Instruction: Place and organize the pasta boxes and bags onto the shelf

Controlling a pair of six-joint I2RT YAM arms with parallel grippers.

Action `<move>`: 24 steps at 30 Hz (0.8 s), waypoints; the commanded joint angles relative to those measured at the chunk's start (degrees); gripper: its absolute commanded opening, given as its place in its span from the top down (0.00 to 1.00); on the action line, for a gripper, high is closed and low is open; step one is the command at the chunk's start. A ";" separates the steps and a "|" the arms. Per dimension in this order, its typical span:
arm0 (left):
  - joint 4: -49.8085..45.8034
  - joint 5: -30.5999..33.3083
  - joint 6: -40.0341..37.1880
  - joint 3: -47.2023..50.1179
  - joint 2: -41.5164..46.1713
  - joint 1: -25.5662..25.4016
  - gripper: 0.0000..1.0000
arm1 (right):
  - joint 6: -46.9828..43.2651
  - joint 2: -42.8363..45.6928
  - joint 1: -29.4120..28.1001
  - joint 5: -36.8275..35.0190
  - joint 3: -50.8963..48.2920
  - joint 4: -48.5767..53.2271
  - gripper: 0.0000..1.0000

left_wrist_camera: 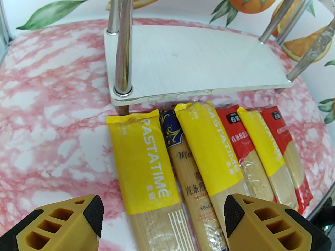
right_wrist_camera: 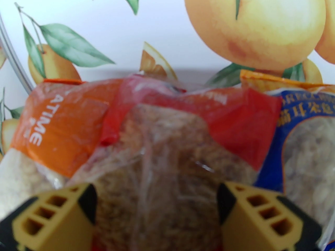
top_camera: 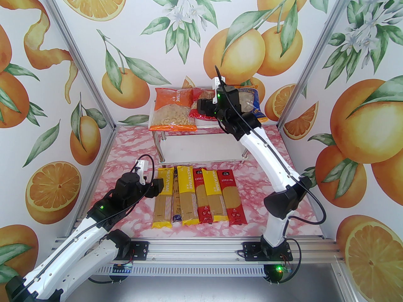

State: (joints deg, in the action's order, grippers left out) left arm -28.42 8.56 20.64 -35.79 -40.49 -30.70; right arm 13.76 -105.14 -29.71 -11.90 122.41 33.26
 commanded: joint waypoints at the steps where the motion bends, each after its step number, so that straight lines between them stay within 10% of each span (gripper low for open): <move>1: -0.14 0.47 -0.46 -0.93 0.84 0.29 0.19 | 2.30 5.68 0.95 1.22 -1.58 -6.33 0.20; 4: 0.01 0.67 -0.82 -1.37 0.53 0.28 0.19 | 2.70 6.56 0.95 1.66 -1.02 -8.05 0.31; 8: 0.39 0.20 -1.05 -1.99 -0.45 0.34 0.20 | 2.03 2.33 0.91 0.57 6.42 -3.74 0.80; 24: -1.28 0.94 -0.83 -2.66 0.93 0.37 0.21 | 0.57 -15.79 1.08 3.85 26.47 3.36 0.97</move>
State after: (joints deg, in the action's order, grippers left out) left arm -29.06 8.99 20.58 -35.88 -40.25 -30.65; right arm 14.98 -119.68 -28.84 -9.96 147.13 35.07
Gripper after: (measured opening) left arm 0.790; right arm 0.064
